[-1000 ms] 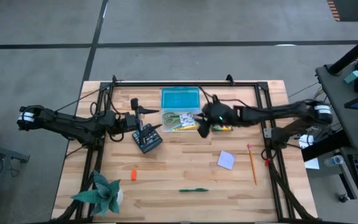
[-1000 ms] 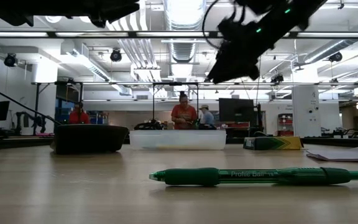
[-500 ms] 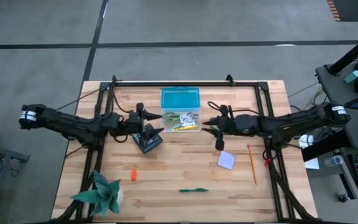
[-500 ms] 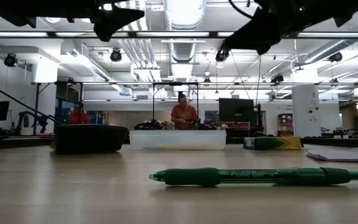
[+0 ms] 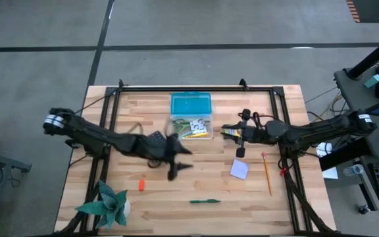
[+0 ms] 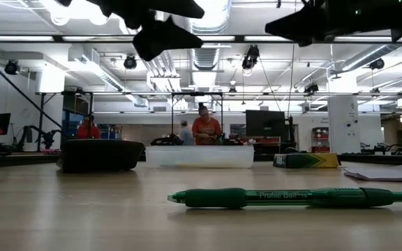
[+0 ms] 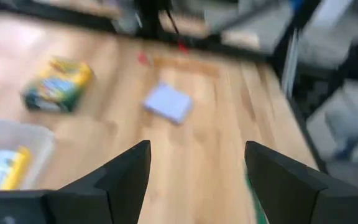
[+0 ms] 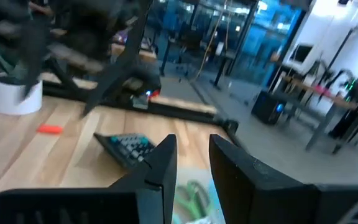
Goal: Pack school essentials
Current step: Put the green pen into the blue supply box
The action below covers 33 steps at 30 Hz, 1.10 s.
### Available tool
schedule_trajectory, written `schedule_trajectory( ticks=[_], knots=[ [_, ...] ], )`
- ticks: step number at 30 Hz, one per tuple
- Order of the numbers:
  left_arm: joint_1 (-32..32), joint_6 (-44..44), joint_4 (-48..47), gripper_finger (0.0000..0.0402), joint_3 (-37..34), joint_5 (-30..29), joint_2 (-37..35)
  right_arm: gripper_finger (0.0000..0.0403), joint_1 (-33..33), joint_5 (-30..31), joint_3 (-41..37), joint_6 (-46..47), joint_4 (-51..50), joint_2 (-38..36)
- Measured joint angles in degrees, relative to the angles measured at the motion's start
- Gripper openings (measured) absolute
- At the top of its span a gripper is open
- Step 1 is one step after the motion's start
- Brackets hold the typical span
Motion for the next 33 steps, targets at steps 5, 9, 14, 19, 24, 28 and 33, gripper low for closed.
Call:
schedule_trajectory(
  ticks=[5, 9, 14, 19, 24, 28, 33],
  knots=[
    [-4.4, -0.7, -21.5, 0.0244, 15.6, 0.5, 10.0, 0.0076, 0.0, 0.3, 0.6, -3.9, 0.5, -2.1],
    [-6.3, -2.7, -38.2, 0.0244, 26.5, 0.5, 17.4, 0.0072, -0.7, 0.4, 0.8, -5.8, 0.6, -3.2],
    [-7.2, -5.5, -39.8, 0.0244, 33.8, 2.3, 24.4, 0.0074, -2.5, 0.4, 0.7, -6.5, 0.5, -3.6],
    [-7.4, -8.8, -39.4, 0.0244, 36.7, 2.5, 26.8, 0.0072, -3.9, 0.5, 1.2, -5.1, 0.7, -3.6],
    [-8.5, -11.5, -38.4, 0.0233, 37.0, 2.2, 27.8, 0.0068, -3.9, 0.5, 1.9, -5.9, 0.7, -3.5],
    [-8.9, -11.2, -38.1, 0.0217, 36.9, 1.5, 27.8, 0.0068, -3.9, 0.5, 1.9, -4.1, 0.6, -3.5],
    [-9.1, -10.5, -38.1, 0.021, 36.9, 1.2, 27.8, 0.0068, -3.5, -0.1, 1.5, 0.2, -0.9, -3.8]
  ],
)
